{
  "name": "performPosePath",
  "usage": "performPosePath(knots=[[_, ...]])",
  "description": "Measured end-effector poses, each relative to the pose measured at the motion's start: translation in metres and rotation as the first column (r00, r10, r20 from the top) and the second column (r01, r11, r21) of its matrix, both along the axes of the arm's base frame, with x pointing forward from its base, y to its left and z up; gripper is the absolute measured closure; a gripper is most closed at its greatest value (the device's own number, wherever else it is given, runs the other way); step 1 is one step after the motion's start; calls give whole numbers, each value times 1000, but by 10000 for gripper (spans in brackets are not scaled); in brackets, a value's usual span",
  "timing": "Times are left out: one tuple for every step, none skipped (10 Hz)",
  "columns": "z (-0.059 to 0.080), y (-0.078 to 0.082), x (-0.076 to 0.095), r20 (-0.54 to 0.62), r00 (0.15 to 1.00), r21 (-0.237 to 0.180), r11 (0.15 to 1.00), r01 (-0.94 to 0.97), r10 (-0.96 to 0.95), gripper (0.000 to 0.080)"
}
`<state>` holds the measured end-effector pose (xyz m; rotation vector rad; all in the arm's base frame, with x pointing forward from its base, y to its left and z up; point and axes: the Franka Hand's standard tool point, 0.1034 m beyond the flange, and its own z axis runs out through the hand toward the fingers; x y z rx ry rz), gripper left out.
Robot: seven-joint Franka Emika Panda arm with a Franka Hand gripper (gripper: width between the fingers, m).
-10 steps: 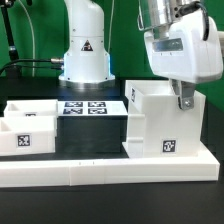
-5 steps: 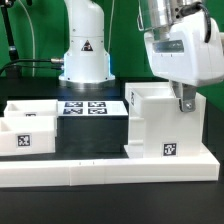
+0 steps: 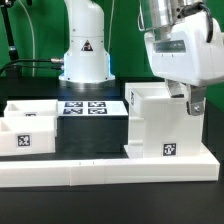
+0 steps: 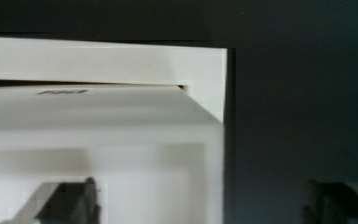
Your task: Assemble drawer
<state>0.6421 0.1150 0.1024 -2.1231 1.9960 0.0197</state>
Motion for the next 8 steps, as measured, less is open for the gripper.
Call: performPosePath(knots=[[0,0,0,1,1000,0,1000,-3,3,165],[1,1,-1,3,1000,-2,1000,-15,15,154],[7,-1,-10,14,996,-9,997,-83,83,154],[18,-6,-25,23,989,-11,989,-146,146,151],[26,-12,-37,32,980,-14,981,-196,196,151],[32,-17,-45,39,975,-12,976,-219,219,151],[34,-19,-49,41,977,-8,978,-210,210,151],[32,-17,-48,39,976,-8,977,-212,212,151]])
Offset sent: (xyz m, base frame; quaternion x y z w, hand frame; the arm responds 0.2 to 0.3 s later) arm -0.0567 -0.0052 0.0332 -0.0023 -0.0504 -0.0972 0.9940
